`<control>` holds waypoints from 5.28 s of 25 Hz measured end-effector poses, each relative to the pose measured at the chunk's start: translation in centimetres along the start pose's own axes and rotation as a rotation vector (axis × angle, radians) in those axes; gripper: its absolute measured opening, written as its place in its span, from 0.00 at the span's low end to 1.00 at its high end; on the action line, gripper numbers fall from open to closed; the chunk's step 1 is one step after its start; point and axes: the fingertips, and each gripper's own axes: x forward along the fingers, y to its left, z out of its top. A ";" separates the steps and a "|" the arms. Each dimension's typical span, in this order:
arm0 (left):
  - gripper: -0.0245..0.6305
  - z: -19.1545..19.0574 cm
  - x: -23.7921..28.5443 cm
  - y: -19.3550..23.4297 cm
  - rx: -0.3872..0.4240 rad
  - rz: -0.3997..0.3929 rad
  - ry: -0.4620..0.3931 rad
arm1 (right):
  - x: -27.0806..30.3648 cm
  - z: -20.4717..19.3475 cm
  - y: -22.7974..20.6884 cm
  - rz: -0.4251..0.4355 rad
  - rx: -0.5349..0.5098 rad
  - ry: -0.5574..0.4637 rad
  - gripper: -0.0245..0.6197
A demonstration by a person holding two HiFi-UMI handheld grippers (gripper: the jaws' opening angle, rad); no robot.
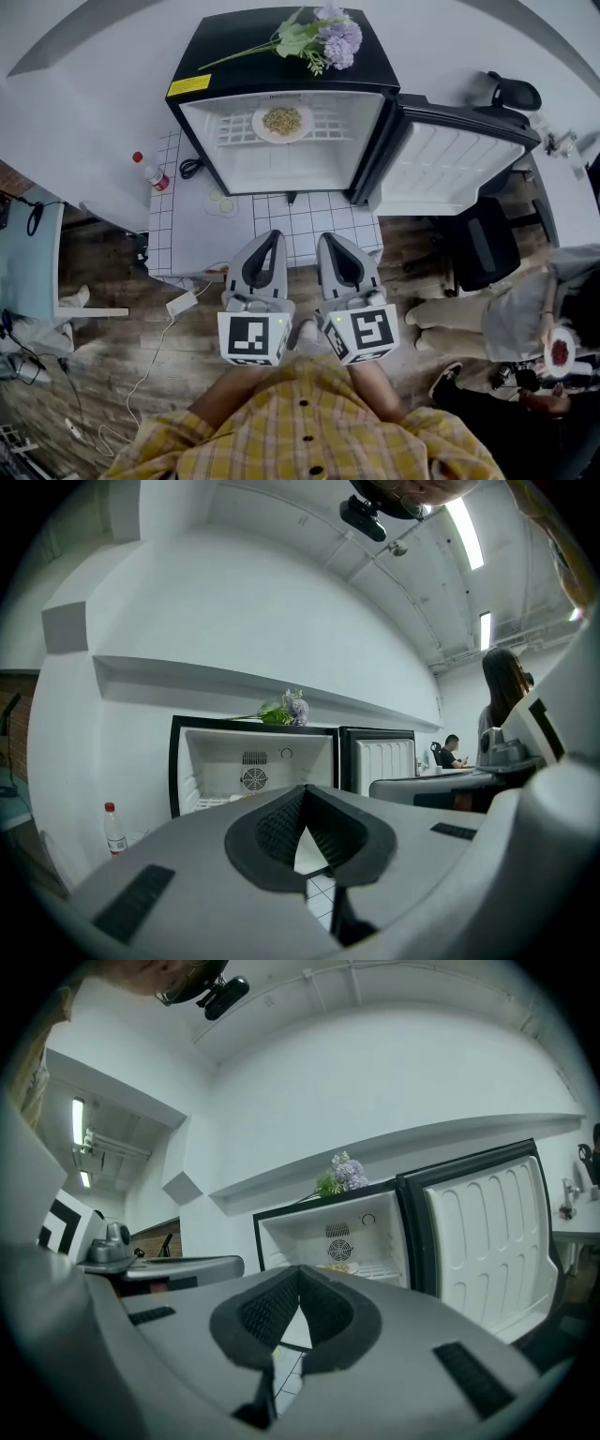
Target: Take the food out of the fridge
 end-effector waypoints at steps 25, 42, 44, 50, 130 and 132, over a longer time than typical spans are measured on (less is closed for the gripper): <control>0.05 1.3 4.2 6.1 0.010 -0.026 -0.043 | 12.4 -0.9 -3.1 0.033 0.460 -0.027 0.05; 0.05 0.8 4.3 8.8 -0.001 -0.010 -0.034 | 19.1 -5.8 -5.3 0.047 1.166 -0.052 0.07; 0.05 0.4 4.2 9.1 0.004 -0.011 -0.021 | 19.9 -6.6 -5.5 0.051 1.219 -0.050 0.16; 0.05 -0.2 4.5 10.0 -0.012 -0.007 -0.003 | 22.2 -7.9 -6.1 0.057 1.332 -0.061 0.21; 0.05 -0.3 1.2 7.1 -0.045 -0.042 -0.031 | 11.2 -3.8 0.1 0.204 1.339 0.023 0.07; 0.05 -0.3 1.1 6.9 -0.044 -0.042 -0.032 | 10.7 -3.7 0.4 0.211 1.337 0.022 0.07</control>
